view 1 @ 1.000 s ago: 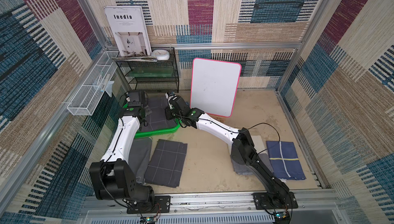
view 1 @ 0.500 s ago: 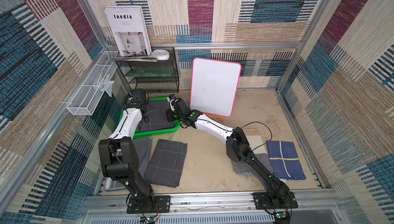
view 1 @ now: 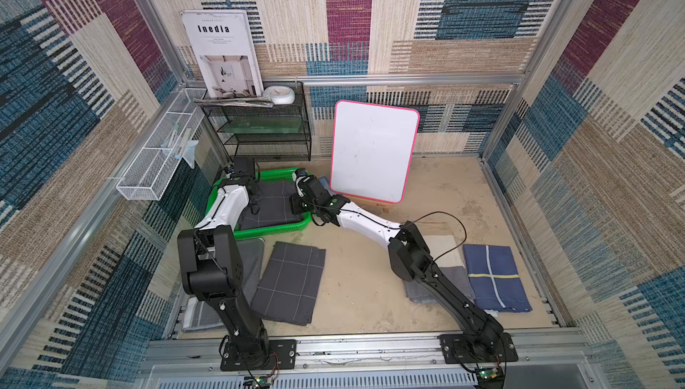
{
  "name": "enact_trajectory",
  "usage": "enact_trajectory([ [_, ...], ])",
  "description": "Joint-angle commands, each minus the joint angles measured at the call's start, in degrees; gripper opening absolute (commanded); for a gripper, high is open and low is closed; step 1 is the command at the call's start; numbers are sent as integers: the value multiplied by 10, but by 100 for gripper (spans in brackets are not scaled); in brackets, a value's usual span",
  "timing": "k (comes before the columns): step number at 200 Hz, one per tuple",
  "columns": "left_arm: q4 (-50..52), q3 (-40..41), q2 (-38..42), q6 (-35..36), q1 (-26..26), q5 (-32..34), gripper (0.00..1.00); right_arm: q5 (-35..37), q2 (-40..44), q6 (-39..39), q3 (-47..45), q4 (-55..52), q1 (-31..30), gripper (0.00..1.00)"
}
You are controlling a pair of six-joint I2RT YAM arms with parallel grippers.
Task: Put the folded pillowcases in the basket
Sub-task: Place the pillowcase in the basket.
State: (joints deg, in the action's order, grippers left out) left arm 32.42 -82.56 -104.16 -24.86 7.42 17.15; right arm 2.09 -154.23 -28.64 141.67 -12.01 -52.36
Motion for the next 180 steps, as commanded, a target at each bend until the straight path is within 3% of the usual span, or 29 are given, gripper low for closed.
enact_trajectory([
  [1, 18, -11, -10, -1, 1, 1, 28, 3, -2, -6, 5, 14, 1, 27],
  [28, 19, 2, 5, -17, 1, 4, 50, 1, 6, -3, 7, 22, 1, 59],
  [48, 18, 14, 31, -29, 0, 4, 62, 10, 14, -1, 7, 18, 1, 69],
  [104, -11, 68, 140, -65, -21, -30, 79, 5, 88, 10, -22, 2, 0, 75],
  [142, 7, 96, 215, -80, -55, -59, 83, 10, 200, 30, -141, 22, -5, 76],
  [180, -6, 214, 373, -101, -161, -28, 85, 33, 347, 20, -351, 46, -16, 76],
])
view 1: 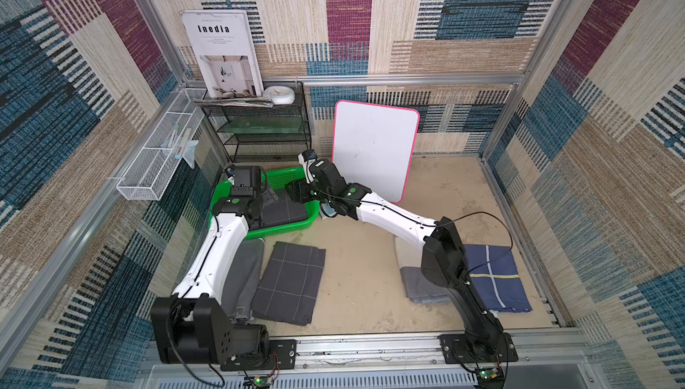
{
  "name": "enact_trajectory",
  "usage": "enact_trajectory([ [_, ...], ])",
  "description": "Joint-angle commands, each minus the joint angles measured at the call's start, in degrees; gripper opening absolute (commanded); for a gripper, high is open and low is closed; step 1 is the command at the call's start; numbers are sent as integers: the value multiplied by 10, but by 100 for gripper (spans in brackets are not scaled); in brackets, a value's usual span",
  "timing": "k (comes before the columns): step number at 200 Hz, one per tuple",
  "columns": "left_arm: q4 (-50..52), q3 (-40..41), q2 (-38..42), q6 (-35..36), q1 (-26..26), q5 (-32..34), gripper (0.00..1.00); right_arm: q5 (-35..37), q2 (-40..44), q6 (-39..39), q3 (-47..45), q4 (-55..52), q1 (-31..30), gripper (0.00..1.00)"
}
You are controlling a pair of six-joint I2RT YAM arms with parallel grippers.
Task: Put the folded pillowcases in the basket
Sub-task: Place the pillowcase in the basket, then adjust the pillowcase at the center of the board.
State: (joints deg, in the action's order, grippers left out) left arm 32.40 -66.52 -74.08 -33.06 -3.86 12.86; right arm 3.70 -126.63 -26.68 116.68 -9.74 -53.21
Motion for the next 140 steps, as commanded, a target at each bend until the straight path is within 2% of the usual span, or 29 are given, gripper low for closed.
enact_trajectory([
  [1, -5, 56, 76, -19, -49, 15, 85, 18, 83, 0, -110, 23, -8, 76],
  [31, 29, 126, 182, -25, -92, -6, 87, 63, 222, -20, -325, 71, -32, 77],
  [81, 59, 243, 345, -48, -99, -127, 90, 98, 346, -87, -558, 109, -88, 78],
  [110, 104, 275, 424, -67, -98, -138, 92, 116, 355, -108, -604, 114, -128, 78],
  [118, 117, 271, 432, -63, -98, -137, 92, 126, 351, -109, -607, 112, -142, 79],
  [121, 121, 269, 434, -62, -98, -136, 98, 129, 349, -109, -608, 111, -147, 79],
  [124, 124, 265, 436, -60, -98, -135, 99, 133, 347, -110, -608, 110, -152, 79],
  [140, 147, 241, 434, -50, -98, -139, 100, 141, 326, -116, -599, 100, -174, 81],
])
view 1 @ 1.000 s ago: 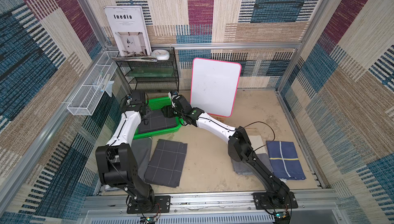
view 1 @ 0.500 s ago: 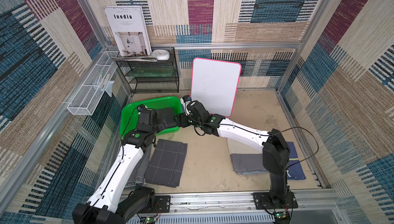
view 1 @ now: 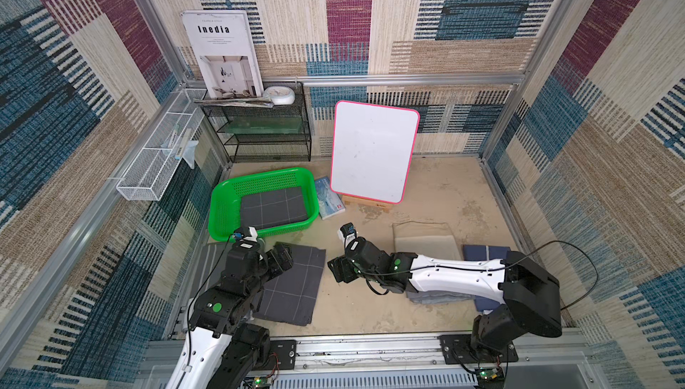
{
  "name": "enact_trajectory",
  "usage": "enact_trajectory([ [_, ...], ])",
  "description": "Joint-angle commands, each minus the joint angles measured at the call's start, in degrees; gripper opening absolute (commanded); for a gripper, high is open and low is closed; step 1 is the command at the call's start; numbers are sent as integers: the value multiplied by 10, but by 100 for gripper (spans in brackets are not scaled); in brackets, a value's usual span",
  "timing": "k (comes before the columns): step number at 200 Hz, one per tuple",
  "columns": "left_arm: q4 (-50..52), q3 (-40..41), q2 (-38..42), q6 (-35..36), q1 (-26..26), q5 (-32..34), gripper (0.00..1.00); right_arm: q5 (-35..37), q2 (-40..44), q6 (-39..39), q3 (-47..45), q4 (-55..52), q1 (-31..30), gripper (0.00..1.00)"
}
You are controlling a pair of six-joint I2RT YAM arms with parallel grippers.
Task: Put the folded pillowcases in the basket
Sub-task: Adjust the pillowcase at the center of the board.
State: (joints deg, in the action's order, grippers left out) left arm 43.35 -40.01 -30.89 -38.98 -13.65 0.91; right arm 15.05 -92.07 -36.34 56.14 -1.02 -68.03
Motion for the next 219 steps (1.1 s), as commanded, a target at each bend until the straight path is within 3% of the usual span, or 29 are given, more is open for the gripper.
enact_trajectory([
  [1, 39, -26, 2, 10, 0, -20, 100, 28, -21, -19, 8, 12, -26, 81],
  [68, 106, -132, -37, 66, 0, -17, 100, 31, -158, -15, 130, -61, -75, 85],
  [115, 126, -124, -2, 50, 0, 59, 100, 14, -260, 12, 232, -150, -83, 86],
  [168, 114, -111, 13, 42, 0, 79, 100, 11, -300, 6, 267, -188, -83, 86],
  [219, 99, -92, -5, 31, 0, 61, 100, 55, -265, -30, 214, -206, -75, 86],
])
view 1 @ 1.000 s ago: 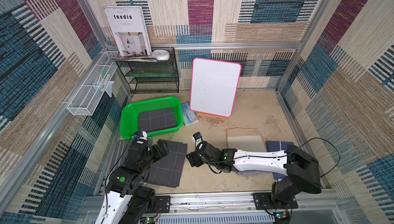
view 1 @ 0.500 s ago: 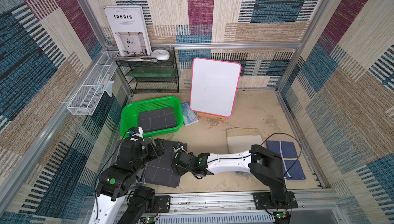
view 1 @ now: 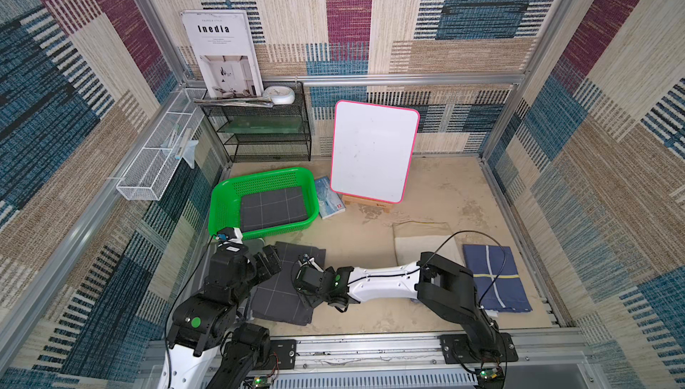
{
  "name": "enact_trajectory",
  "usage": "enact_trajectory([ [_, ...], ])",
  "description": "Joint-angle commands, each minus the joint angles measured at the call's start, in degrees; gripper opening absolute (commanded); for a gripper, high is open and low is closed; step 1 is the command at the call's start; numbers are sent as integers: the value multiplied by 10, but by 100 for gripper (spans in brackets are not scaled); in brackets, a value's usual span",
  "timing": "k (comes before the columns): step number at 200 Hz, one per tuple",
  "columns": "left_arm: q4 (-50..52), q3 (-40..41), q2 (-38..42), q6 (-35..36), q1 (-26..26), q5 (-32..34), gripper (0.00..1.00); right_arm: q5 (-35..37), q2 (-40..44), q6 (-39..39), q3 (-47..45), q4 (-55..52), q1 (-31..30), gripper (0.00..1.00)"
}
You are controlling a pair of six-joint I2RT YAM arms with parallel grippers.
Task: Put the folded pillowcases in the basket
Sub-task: Adjust the pillowcase at the center of the board.
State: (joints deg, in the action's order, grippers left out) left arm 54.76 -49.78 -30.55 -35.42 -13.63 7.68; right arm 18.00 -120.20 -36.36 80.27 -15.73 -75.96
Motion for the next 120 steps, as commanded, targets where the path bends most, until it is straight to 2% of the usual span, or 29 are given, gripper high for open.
enact_trajectory([
  [1, -16, 5, -9, -5, 0, -7, 100, 27, 18, -31, -29, -59, 5, 86],
  [20, -25, 12, -15, -4, 0, -22, 100, 54, 47, -47, -68, -64, 12, 87],
  [69, -39, 14, -59, 9, 0, -60, 100, 56, 123, -83, -149, -51, 65, 87],
  [95, -51, 22, -89, 13, -1, -94, 100, 64, 150, -79, -152, -43, 64, 86],
  [120, -59, 29, -112, 15, -3, -118, 100, 70, 193, -46, -191, 19, 41, 85],
])
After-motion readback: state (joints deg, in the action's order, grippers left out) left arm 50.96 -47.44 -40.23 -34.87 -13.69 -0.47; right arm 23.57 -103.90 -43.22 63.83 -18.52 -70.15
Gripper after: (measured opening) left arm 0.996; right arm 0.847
